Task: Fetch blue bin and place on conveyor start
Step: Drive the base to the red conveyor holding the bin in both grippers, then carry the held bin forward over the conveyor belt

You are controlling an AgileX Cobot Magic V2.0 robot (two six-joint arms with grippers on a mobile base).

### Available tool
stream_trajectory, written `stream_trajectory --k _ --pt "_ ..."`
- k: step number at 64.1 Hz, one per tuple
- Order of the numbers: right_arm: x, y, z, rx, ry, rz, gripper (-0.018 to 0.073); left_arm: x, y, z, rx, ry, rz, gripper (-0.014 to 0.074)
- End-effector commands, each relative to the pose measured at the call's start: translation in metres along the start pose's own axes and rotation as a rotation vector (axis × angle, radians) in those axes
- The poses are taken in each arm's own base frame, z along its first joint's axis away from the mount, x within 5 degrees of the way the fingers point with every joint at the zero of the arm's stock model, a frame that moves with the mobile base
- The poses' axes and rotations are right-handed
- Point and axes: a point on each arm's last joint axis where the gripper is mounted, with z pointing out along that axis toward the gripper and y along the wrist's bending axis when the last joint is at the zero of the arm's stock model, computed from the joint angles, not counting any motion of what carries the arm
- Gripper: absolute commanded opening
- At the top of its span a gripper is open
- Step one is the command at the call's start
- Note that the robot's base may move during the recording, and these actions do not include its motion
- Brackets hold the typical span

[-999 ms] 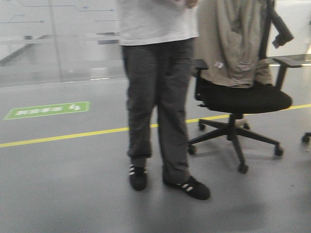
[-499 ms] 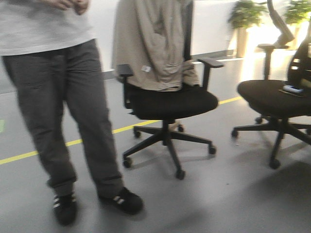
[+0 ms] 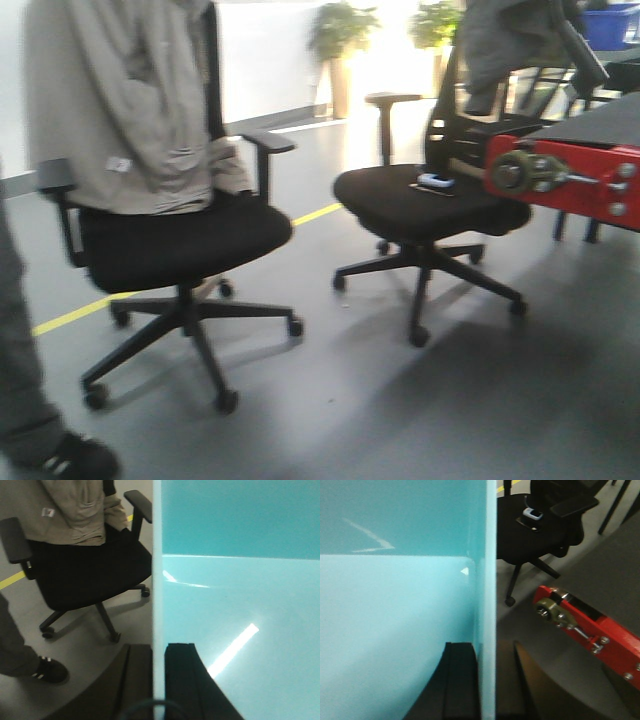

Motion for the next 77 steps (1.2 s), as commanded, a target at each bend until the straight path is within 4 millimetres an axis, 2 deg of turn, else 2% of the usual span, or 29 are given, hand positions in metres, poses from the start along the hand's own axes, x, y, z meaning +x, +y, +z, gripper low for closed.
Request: stream_trajectory --k 1,77 --pt "-0.0079 -0.0136 -0.0095 0.078 -0.058 -0.035 -0.0165 -0.0085 0.0054 -0.0090 -0.031 -0.065 0.022 -0.0111" --pt "-0.0078 -0.0134 -0.0095 0.077 -0.057 -0.034 -0.0165 -0.0085 0.0054 -0.0090 -0.031 -0.065 0.022 -0.0111"
